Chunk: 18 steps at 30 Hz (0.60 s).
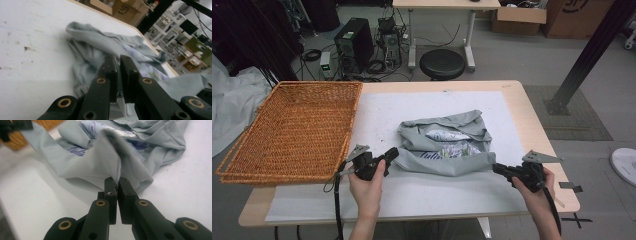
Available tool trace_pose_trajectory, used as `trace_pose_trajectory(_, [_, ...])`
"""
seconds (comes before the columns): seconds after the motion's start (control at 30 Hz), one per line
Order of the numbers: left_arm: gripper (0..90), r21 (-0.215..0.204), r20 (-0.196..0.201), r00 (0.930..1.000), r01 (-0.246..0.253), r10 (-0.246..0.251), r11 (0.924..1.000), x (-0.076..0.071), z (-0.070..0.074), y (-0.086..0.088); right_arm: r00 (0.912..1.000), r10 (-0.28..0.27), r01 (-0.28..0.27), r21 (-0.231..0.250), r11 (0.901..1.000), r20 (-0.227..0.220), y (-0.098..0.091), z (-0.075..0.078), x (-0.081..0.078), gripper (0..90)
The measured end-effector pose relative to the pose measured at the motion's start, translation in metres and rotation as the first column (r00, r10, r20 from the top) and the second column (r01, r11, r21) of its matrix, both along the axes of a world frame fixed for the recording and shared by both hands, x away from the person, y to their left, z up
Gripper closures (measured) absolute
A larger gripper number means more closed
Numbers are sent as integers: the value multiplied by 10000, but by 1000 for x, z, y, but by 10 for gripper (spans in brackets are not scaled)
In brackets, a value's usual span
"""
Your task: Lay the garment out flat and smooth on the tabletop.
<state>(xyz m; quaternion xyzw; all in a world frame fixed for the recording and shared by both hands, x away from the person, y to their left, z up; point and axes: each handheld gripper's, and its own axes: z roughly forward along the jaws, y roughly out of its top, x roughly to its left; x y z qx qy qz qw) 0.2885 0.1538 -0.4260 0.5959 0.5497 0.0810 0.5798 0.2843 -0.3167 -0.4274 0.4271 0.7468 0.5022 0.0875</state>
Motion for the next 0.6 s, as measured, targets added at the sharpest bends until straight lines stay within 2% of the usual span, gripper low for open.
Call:
trace_pose_trajectory(0.07, [847,-69,-135,9995,283,-284,9996,-10,3,3,9985,220,-181,772,9968,-493,-10,4,-9,869])
trace_pose_trajectory(0.17, [846,-336,-469,9960,750,-766,9966,-29,5,9,9883,743,-512,1694,9842,-1330,-22,5,-24,871])
trace_pose_trajectory(0.23, [843,-377,-744,9917,1019,-1045,9941,-42,4,11,9767,1129,-706,2232,9722,-1826,-27,3,-34,871])
trace_pose_trajectory(0.33, [838,-760,-1214,9820,1364,-1449,9877,-59,-3,13,9578,1511,-818,2722,9588,-2443,-31,-2,-49,870])
trace_pose_trajectory(0.4, [835,-777,-1492,9762,1470,-1573,9861,-67,-8,14,9462,1702,-846,2971,9511,-2751,-32,-5,-58,870])
trace_pose_trajectory(0.43, [830,-625,-1612,9748,1461,-1545,9873,-71,-10,14,9407,1748,-842,2992,9505,-2906,-32,-7,-62,868])
trace_pose_trajectory(0.47, [821,-413,-1729,9735,1448,-1498,9886,-73,-13,15,9412,1655,-794,2832,9558,-2944,-32,-9,-65,865])
trace_pose_trajectory(0.5, [810,-283,-1873,9720,1388,-1416,9899,-76,-16,16,9406,1533,-740,2576,9634,-3029,-32,-11,-67,856])
trace_pose_trajectory(0.57, [804,-121,-2058,9677,1465,-1458,9891,-80,-21,17,9321,1183,-558,1870,9808,-3424,-33,-16,-69,829])
trace_pose_trajectory(0.6, [810,-45,-2101,9667,1485,-1461,9889,-82,-23,18,9283,1054,-481,1660,9850,-3567,-33,-18,-70,811])
